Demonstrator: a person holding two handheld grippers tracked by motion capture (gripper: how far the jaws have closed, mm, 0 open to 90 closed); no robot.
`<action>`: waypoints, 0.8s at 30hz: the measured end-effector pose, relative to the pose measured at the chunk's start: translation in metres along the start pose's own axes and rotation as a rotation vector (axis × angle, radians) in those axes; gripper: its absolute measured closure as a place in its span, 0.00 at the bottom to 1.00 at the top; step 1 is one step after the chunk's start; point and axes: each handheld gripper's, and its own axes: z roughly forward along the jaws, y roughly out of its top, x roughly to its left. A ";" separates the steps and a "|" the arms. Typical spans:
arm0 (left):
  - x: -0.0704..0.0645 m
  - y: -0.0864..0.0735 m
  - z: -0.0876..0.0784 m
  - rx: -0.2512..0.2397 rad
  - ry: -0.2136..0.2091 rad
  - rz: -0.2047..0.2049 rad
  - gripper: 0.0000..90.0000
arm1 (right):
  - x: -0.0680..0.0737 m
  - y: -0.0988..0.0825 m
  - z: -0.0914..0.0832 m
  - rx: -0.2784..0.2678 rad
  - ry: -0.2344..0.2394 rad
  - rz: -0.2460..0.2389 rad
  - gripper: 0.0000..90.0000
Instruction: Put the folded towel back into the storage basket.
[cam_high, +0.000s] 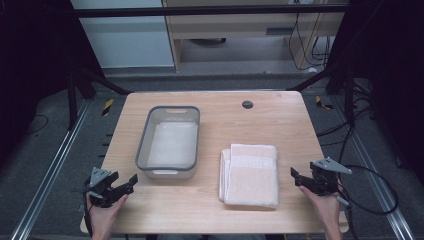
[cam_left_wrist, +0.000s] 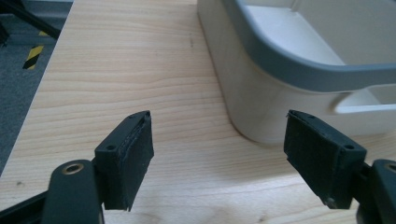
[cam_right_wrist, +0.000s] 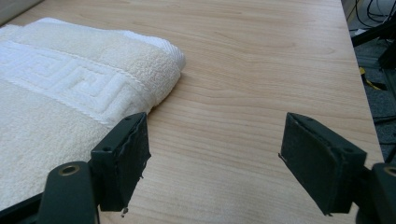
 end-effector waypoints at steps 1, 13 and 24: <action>-0.003 0.000 -0.002 -0.005 -0.011 0.010 0.26 | 0.000 0.000 -0.002 -0.004 0.000 0.005 0.28; -0.024 0.008 -0.015 -0.072 -0.063 0.030 0.27 | 0.001 0.005 -0.015 -0.060 0.018 0.024 0.29; -0.037 0.018 -0.020 -0.081 -0.117 0.038 0.26 | 0.003 0.012 -0.016 -0.082 0.038 0.020 0.28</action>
